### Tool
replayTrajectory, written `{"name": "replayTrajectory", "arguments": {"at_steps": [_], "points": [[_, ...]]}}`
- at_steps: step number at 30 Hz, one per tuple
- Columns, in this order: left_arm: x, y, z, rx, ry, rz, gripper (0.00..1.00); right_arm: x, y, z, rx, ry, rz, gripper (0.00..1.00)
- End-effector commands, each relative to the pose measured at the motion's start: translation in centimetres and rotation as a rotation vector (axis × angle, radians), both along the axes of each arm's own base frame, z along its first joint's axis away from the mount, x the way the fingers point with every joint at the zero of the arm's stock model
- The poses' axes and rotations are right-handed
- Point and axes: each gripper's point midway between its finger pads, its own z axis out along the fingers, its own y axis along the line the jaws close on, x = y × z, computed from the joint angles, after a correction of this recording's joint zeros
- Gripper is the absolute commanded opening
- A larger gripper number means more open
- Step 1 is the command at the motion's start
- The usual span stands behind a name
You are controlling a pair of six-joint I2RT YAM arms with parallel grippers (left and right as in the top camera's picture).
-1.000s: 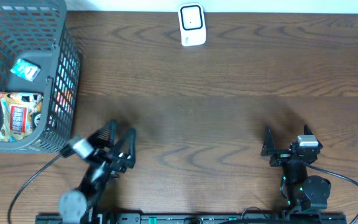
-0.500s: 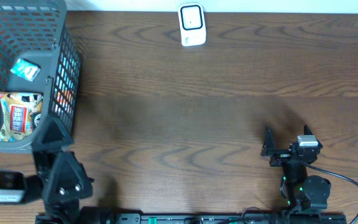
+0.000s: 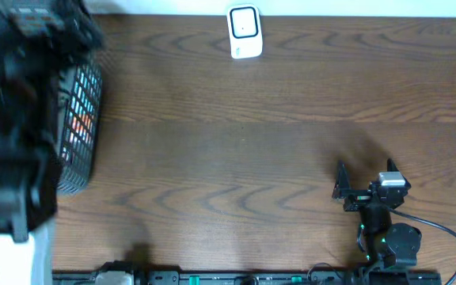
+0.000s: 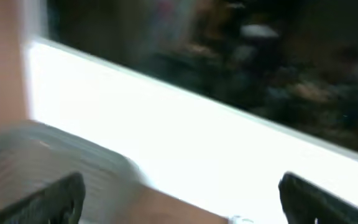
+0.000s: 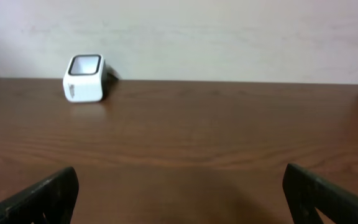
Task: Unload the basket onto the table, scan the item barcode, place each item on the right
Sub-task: 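Raise the left gripper and reach down into the grey basket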
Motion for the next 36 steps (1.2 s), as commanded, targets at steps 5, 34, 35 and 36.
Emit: {"name": "replayTrajectory", "arguments": {"at_steps": [5,34,35,36], "points": [[-0.1,14.3,-3.5,0.080,0.307,0.546,0.98,0.0,0.3,-0.1,0.007,0.001,0.013,0.99],[0.2,24.4,-35.8,-0.098,1.415,0.422,0.98,0.0,0.3,-0.1,0.007,0.001,0.013,0.99],[0.0,24.3,-37.3,-0.114,1.459,0.414,0.98,0.0,0.3,-0.1,0.007,0.001,0.013,0.99],[-0.2,24.3,-38.0,-0.123,1.481,0.412,0.98,0.0,0.3,-0.1,0.007,0.001,0.013,0.99]]}}
